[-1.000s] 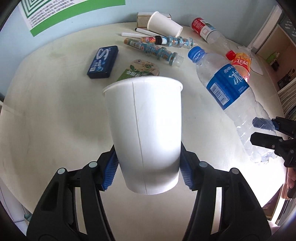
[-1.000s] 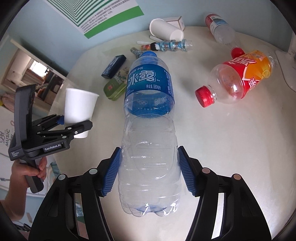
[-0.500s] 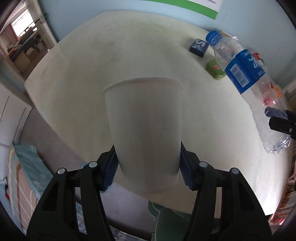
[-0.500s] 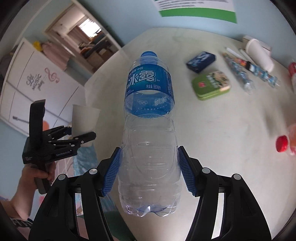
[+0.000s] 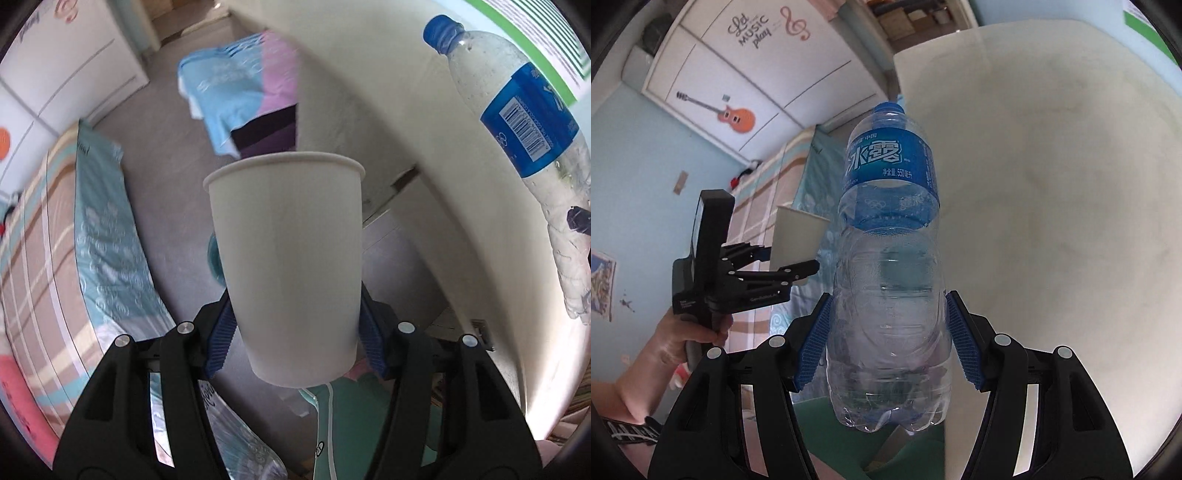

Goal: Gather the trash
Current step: 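Carry the cup and water bottle over the floor bin and release both, then swing both tools back up over the table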

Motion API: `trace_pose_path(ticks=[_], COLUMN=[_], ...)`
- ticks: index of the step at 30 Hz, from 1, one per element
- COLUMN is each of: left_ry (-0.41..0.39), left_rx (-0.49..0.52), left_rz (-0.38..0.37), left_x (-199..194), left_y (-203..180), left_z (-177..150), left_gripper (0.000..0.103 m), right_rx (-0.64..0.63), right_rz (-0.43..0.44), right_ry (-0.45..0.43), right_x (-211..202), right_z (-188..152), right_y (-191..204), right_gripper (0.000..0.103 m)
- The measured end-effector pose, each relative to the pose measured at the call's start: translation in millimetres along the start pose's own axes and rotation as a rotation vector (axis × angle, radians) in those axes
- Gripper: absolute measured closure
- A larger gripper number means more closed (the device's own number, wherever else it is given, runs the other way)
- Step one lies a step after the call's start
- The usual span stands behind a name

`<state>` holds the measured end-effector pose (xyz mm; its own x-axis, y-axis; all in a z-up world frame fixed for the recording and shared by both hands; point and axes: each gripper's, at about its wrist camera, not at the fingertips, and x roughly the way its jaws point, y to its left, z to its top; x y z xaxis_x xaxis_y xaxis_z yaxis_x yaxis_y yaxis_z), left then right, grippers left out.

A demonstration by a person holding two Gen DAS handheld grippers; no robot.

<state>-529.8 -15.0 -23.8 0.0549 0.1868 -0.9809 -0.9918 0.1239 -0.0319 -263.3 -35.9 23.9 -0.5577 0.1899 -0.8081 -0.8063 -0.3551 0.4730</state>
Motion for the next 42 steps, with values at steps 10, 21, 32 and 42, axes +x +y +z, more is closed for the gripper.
trace_pose_path(ticks=[10,21,32,42], left_ry=[0.137,0.32,0.366,0.245], left_rx=[-0.065,-0.012,0.045,0.033], left_rz=[0.009,-0.048,0.081,0.114], left_x=[74.9,204.1,243.5,172.5], left_y=[120.7,163.0,168.6,161.0], left_z=[-15.5,7.6,24.5,19.5], left_gripper=[0.047,0.046,0.018,0.011], right_rx=[-0.084,0.009,-0.002,-0.025], right_rz=[-0.028,-0.163,-0.211,-0.096], right_ry=[0.267,0.592,0.583,0.407], right_x=[161.9,358.5,386.1,289.3], right_z=[52.7,60.6,81.3,87.2], right_y=[65.9,52.0,32.2,41.5], right_gripper=[0.041,0.04,0.024,0.024])
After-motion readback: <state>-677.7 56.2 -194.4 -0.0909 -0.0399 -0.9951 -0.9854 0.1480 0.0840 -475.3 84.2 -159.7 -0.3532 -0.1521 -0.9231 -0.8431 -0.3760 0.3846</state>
